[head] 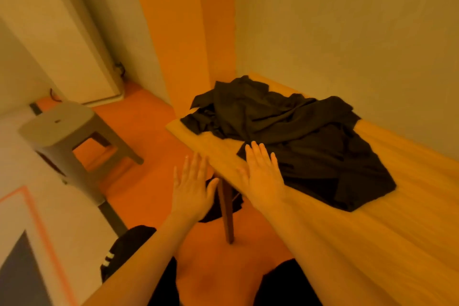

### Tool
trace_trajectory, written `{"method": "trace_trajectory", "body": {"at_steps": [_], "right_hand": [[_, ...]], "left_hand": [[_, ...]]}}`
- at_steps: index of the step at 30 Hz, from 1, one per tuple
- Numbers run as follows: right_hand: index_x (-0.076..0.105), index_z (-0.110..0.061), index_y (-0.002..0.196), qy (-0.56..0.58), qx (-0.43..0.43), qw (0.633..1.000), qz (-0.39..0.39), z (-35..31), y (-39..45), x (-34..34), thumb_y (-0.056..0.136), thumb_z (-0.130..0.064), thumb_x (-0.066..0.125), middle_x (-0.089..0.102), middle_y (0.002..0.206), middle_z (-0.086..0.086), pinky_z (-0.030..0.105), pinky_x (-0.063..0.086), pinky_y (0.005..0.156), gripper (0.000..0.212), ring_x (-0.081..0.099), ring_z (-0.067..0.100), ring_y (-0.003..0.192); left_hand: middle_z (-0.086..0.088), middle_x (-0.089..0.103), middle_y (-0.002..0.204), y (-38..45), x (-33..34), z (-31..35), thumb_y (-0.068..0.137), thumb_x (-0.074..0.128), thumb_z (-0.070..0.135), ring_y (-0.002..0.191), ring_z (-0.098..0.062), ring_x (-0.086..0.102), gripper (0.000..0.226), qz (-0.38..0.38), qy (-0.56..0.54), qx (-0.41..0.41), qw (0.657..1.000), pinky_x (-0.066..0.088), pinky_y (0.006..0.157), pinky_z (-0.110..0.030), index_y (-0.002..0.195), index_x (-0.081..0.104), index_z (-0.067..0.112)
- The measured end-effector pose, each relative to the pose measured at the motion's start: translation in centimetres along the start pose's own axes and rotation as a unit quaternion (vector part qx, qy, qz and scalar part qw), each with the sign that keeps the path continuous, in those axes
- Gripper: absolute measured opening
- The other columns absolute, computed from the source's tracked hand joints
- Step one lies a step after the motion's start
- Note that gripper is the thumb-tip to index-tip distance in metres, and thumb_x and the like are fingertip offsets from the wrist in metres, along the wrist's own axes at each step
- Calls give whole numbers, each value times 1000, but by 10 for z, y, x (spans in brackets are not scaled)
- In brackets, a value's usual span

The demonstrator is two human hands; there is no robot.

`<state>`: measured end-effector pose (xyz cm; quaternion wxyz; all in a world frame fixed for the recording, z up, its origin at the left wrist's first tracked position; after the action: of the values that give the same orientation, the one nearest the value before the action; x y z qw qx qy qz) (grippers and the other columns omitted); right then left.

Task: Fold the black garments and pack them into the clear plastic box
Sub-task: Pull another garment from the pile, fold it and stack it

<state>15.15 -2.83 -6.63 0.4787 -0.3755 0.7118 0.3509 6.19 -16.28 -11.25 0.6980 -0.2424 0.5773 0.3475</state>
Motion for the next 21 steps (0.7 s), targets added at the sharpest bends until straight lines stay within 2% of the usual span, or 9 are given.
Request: {"method": "trace_trajectory", "body": {"at_steps": [5,8,9,10,12,13,16,19,21], "right_hand": [[11,-14,149,45,-111,988,-99,-108,14,66,81,-66,-9,7,157,4,36,-1,118,88,1,18,145],[4,-16,149,15,-79,978,-190,-126,39,147,96,-53,14,-1,157,1,32,-7,114,66,-7,15,144],[3,-17,149,3,-62,974,-216,-126,49,177,94,-57,11,-3,157,0,29,-9,112,69,-8,14,144],[2,-17,149,-10,-49,971,-232,-125,60,207,85,-68,-4,-3,158,0,27,-10,110,82,-8,14,144],[3,-17,149,-39,-18,963,-268,-120,84,262,54,-77,-33,-2,158,0,29,-8,111,118,-7,15,144],[3,-17,149,-52,-1,957,-284,-116,97,288,55,-77,-31,-2,158,1,30,-5,114,117,-6,16,144],[4,-14,149,-82,26,939,-332,-101,131,367,91,-61,22,0,158,3,35,1,117,76,-4,18,145],[6,-13,149,-126,20,923,-362,-85,154,443,92,-55,36,2,157,4,37,3,117,77,-2,20,145],[6,-12,149,-143,18,914,-379,-75,162,493,91,-56,37,3,157,5,37,4,118,78,-2,20,145]], "left_hand": [[-5,-12,157,-3,40,-124,72,-16,65,141,-20,-19,90,-61,14,-103,993,-11,114,-43,149,-6,19],[-8,-12,157,18,78,-192,80,-10,66,143,-24,-16,86,-114,19,-137,984,-8,115,-45,149,-6,16],[-9,-13,157,27,92,-213,83,-8,64,143,-25,-17,81,-131,22,-144,981,-7,116,-46,149,-7,16],[-9,-15,156,37,108,-233,84,-8,61,143,-26,-18,79,-146,21,-146,978,-7,116,-46,149,-9,15],[-10,-16,156,57,140,-264,77,-16,62,142,-26,-19,86,-161,12,-135,978,-10,114,-45,148,-10,15],[-10,-17,155,67,158,-277,71,-23,64,141,-26,-21,91,-165,7,-124,978,-13,112,-44,148,-11,16],[-8,-21,153,91,209,-309,65,-33,68,137,-25,-25,99,-187,3,-104,977,-18,107,-43,147,-16,17],[-10,-20,155,104,261,-333,92,2,59,142,-28,-21,73,-206,-10,-130,970,-15,111,-44,147,-15,15],[-10,-18,155,108,295,-346,95,10,55,142,-28,-19,71,-208,-19,-148,967,-13,113,-45,148,-14,14]]}}
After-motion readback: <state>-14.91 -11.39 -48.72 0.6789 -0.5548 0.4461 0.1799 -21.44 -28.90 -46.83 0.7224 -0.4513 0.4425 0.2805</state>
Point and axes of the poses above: each hand's wrist, its own y-axis towards the middle knuckle, its own x-axis out of the palm, z = x × y, the point moved 3 cm from there along y, towards the middle knuckle
